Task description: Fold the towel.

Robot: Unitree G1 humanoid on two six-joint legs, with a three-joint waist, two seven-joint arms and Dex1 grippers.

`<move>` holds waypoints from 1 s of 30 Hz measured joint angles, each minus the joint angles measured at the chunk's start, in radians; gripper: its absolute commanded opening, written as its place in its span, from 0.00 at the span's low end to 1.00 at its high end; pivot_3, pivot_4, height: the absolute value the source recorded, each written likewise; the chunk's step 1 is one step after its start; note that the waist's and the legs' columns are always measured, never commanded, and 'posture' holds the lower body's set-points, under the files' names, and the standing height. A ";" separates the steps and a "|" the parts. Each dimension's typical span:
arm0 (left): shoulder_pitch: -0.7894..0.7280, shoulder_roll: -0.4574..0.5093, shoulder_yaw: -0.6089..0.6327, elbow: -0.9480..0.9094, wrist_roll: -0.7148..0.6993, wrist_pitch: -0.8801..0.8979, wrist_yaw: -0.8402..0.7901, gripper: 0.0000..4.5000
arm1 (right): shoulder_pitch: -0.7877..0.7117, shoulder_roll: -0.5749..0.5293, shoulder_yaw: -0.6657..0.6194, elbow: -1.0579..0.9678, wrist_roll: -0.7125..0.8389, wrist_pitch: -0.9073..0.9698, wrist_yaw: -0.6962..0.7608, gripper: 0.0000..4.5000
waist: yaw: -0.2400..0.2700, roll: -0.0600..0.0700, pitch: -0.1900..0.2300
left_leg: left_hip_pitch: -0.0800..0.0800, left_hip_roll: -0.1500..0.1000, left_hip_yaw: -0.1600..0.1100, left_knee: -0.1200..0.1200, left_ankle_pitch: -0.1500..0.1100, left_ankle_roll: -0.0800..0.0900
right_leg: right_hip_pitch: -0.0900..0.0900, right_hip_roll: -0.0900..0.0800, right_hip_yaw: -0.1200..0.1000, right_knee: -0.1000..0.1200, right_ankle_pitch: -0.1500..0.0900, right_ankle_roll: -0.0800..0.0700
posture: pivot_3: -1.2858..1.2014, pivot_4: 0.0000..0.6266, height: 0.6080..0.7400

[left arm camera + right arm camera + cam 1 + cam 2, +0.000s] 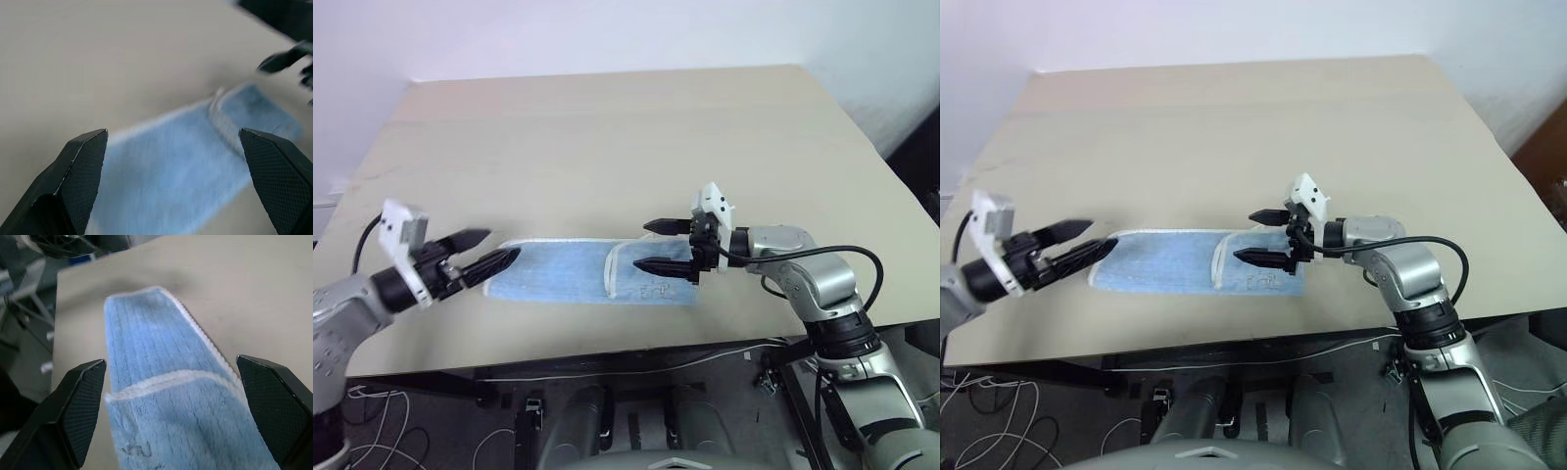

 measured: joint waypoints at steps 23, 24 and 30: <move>0.135 -0.153 0.023 0.104 -0.870 0.030 1.004 1.00 | -0.039 0.062 0.022 0.122 -0.101 -0.116 -0.007 0.99 | 0.001 0.000 0.000 | 0.002 0.000 0.000 -0.002 0.000 -0.001 | 0.000 0.000 0.001 0.000 0.000 0.000 | 0.52 0.24 1.00; 0.125 -0.148 0.000 0.117 -0.896 0.010 1.030 1.00 | -0.039 0.062 0.022 0.122 -0.102 -0.116 -0.011 0.99 | 0.000 0.000 0.000 | 0.002 0.000 0.000 -0.002 0.000 -0.001 | 0.000 0.000 0.001 0.000 0.000 0.000 | 0.52 0.24 1.00; 0.102 -0.133 -0.075 0.157 -0.991 -0.067 1.115 1.00 | -0.034 0.059 0.021 0.121 -0.111 -0.116 -0.037 0.99 | 0.003 0.000 -0.001 | 0.005 -0.001 0.001 -0.009 0.002 -0.003 | 0.000 -0.001 0.002 -0.002 0.000 -0.001 | 0.52 0.24 1.00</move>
